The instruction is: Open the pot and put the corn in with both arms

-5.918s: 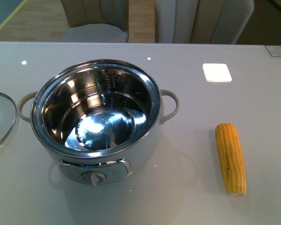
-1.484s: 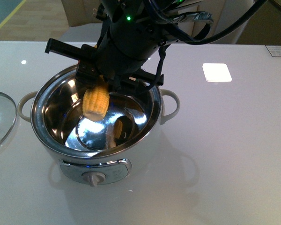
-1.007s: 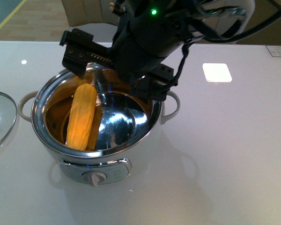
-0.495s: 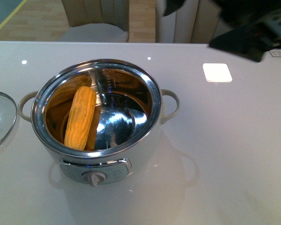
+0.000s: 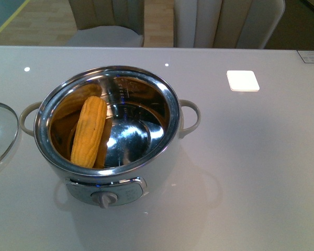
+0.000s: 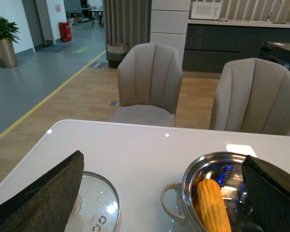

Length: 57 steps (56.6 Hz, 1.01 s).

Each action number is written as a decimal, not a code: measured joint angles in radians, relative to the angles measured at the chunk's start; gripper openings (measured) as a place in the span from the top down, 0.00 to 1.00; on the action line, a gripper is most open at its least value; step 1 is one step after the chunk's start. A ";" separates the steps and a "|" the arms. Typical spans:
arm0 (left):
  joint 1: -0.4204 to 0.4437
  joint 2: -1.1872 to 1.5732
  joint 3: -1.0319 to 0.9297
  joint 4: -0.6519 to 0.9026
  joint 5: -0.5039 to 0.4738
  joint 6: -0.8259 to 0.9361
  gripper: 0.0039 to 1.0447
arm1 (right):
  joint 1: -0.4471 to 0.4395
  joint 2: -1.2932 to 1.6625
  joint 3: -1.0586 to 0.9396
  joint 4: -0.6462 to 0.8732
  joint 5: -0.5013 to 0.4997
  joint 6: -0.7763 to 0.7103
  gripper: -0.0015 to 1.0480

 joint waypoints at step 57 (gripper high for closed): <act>0.000 0.000 0.000 0.000 0.000 0.000 0.07 | -0.123 -0.499 -0.392 -0.019 -0.114 -0.096 0.98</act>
